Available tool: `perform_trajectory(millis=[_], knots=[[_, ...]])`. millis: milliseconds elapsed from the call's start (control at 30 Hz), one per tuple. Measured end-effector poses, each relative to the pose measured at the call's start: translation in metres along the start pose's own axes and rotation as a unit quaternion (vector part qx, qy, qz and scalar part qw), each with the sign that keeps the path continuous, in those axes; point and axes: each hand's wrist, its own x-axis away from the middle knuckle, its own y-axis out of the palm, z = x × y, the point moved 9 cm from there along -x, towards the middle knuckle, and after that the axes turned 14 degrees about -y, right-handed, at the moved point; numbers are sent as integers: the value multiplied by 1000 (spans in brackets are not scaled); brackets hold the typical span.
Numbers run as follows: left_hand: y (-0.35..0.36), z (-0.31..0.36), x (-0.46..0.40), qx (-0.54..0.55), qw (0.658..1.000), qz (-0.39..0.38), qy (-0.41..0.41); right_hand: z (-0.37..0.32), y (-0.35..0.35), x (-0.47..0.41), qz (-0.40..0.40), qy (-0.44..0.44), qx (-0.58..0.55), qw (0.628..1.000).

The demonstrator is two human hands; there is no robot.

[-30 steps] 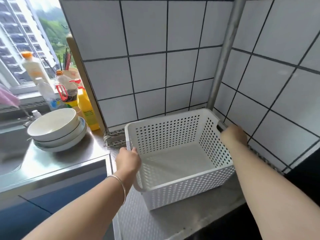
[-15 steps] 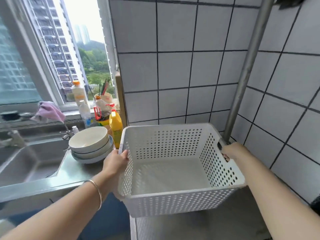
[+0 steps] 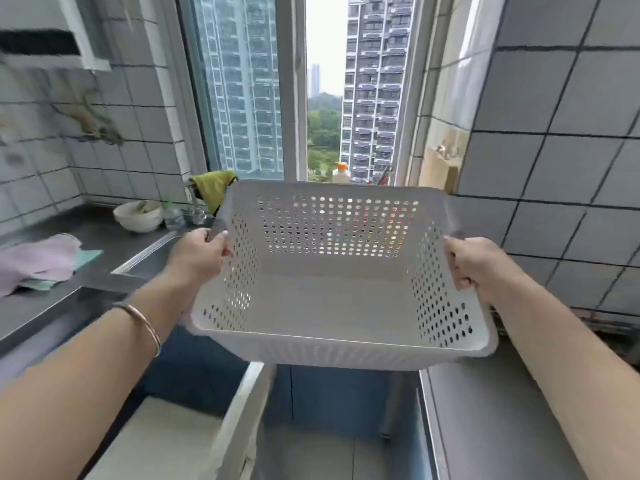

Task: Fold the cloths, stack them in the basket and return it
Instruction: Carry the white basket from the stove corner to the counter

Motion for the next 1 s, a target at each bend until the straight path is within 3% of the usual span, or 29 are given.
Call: perform_trajectory(millis=[200,500,767,1000], knots=[[-188,-131,-9,29,993,94,-60,-91,189,60,-69,-48,-90,992],[-433,-365,-10,37,965,198,-166,-153,484,181,-187,-43,-19,981],[-563,-521,7,-24,924,264,-275,-187,723,258,-314,-31,-8,949],[-651,-628,-36,-41,878,285,-381,-228,930,287,-437,-67,53,895]])
